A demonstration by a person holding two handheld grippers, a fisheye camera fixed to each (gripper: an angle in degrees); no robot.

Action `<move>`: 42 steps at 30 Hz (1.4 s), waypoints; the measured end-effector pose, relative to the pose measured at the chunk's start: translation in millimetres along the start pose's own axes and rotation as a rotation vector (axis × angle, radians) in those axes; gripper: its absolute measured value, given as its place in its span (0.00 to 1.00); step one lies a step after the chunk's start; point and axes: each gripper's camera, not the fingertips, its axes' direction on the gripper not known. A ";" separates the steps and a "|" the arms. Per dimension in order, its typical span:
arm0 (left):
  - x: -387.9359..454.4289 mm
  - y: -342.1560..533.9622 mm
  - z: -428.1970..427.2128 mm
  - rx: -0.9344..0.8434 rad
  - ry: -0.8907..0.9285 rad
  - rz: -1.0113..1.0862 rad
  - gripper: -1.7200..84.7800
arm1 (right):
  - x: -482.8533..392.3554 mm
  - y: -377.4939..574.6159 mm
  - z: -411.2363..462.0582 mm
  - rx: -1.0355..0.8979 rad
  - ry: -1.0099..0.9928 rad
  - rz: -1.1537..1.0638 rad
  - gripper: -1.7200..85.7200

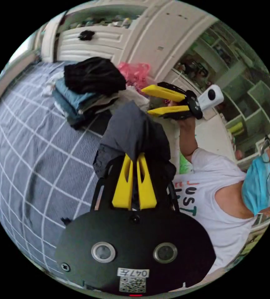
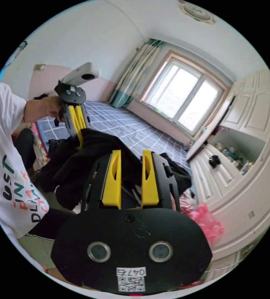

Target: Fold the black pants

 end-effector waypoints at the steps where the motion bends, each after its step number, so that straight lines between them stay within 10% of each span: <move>1: -10.4 13.4 -4.4 0.004 0.024 -0.060 0.01 | -13.8 0.3 9.9 0.034 -0.084 0.040 0.10; 13: -24.1 168.0 -101.3 0.203 0.087 -0.275 0.01 | -138.1 -50.1 52.7 0.113 -0.585 0.082 0.15; 22: -42.6 219.8 -138.0 0.326 0.252 -0.396 0.01 | -192.2 -99.5 15.0 0.124 -0.443 -0.066 0.04; 33: -11.2 227.0 -238.9 0.251 -0.232 -0.269 0.01 | -202.9 -190.6 -1.4 0.045 -0.310 -0.253 0.11; 42: -18.8 253.5 -298.9 0.292 -0.211 -0.309 0.01 | -229.9 -230.8 20.7 0.027 -0.069 -0.263 0.02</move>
